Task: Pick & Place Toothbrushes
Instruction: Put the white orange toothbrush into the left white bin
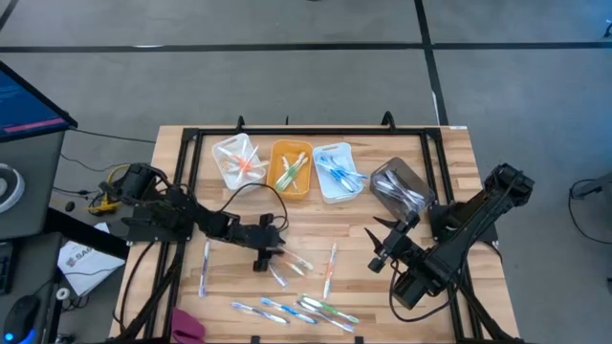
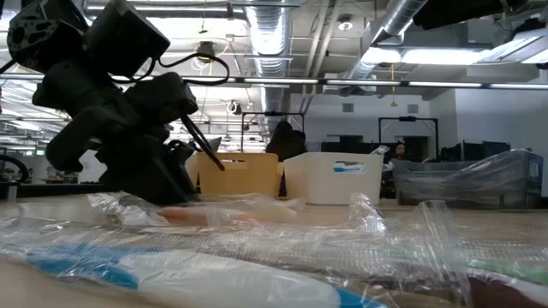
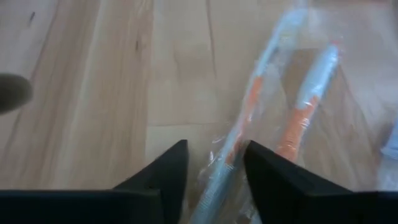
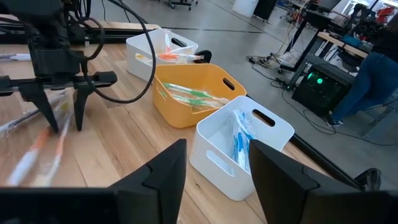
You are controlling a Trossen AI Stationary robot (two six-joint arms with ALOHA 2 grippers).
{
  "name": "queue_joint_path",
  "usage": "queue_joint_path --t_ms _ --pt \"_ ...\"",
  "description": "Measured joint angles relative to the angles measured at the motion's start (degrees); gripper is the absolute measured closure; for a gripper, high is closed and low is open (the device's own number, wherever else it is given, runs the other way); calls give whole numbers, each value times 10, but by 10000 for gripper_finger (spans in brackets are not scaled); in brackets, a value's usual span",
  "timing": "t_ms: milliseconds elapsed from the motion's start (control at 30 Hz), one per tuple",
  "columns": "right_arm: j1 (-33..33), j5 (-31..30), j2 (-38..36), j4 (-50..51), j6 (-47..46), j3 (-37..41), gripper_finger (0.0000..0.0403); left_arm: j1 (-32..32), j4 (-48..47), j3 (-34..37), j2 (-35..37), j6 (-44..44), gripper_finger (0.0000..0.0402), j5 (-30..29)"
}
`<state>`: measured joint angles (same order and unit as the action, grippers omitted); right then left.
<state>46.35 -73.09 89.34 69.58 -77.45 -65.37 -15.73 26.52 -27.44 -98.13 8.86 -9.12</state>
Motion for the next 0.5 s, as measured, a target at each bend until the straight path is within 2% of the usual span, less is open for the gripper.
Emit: queue_joint_path --t_ms 200,233,500 --pt "0 0 0 0 0 0 235 -2 -23 4 38 4 372 -7" --pt "0 0 0 0 0 0 235 -4 -24 4 45 4 382 -15" --pt "0 0 0 -1 14 0 236 -30 -35 3 132 5 385 -75"
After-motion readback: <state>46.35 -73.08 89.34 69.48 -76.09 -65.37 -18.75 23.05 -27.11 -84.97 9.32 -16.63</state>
